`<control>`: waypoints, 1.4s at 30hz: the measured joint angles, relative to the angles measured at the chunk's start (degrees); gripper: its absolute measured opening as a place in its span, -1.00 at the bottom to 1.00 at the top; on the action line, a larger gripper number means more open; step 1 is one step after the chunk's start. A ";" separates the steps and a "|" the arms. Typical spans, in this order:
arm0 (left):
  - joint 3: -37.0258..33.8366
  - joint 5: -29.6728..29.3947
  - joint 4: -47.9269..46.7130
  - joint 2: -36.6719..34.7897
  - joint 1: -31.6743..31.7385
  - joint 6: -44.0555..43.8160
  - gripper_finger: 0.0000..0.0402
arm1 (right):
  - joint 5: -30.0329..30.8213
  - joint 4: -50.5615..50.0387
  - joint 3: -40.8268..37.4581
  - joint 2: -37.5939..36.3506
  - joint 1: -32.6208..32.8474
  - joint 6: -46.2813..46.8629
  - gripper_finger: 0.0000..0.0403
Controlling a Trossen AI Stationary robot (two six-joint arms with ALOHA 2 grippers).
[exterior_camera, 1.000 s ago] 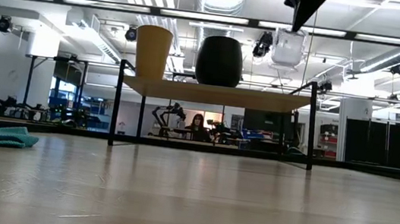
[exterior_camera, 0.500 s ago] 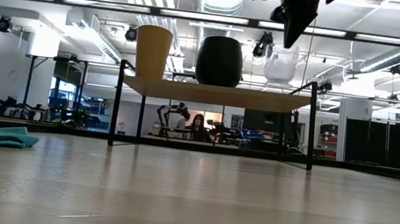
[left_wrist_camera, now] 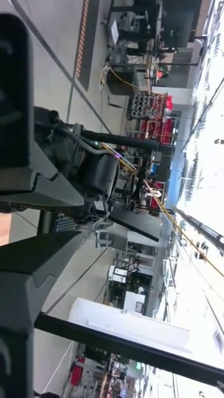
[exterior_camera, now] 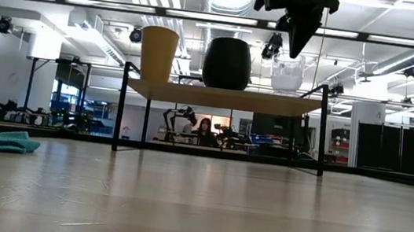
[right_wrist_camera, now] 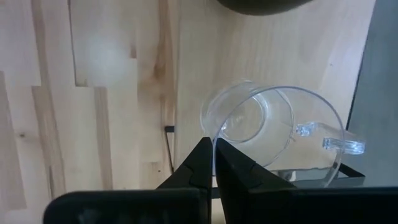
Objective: Stack small to large cups/mugs on shelf
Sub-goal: Put the transparent mug on the shelf
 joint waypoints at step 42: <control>2.12 1.05 -0.19 -0.02 0.00 0.46 -0.68 | 0.11 0.64 4.49 2.58 -0.72 -1.16 -0.95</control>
